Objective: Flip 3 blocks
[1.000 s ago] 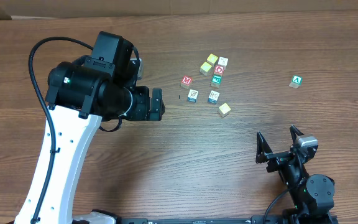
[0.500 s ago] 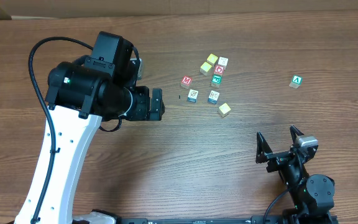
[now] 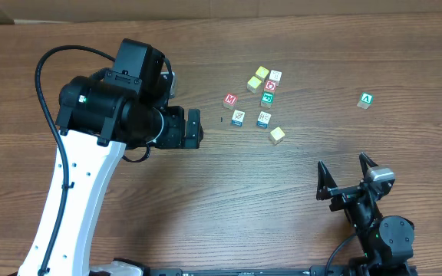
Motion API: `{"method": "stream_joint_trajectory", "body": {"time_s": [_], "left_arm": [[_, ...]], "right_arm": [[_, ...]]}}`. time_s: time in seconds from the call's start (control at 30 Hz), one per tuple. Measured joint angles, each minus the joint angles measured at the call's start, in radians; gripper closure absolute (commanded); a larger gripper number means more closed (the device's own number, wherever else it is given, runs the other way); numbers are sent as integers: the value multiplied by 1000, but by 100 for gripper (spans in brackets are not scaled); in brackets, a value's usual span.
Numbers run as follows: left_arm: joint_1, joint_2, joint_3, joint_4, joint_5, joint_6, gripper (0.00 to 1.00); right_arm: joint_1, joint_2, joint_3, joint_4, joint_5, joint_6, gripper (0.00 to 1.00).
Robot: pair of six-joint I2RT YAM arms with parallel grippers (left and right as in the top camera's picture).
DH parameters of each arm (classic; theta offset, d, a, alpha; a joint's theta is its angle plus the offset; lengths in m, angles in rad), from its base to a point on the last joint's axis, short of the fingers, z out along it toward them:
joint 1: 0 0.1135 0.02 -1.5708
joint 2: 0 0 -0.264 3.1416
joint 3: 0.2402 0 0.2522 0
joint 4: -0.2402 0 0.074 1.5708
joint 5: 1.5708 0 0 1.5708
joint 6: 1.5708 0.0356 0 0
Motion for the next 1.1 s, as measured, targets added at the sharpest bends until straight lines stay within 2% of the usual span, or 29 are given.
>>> {"method": "stream_joint_trajectory", "body": {"time_s": [0.3, 0.47, 0.7, 0.93, 1.1], "left_arm": [[0, 0, 0, 0, 0, 0, 0], [0, 0, 0, 0, 0, 0, 0], [0, 0, 0, 0, 0, 0, 0], [0, 0, -1, 0, -3, 0, 0], [0, 0, -2, 0, -4, 0, 0]], "right_arm": [[0, 0, 0, -29, -69, 23, 0], [0, 0, 59, -82, -119, 74, 0], [0, 99, 316, -240, -131, 94, 0], [0, 382, 661, -416, -145, 104, 0], [0, 621, 935, -609, -159, 104, 0]]}}
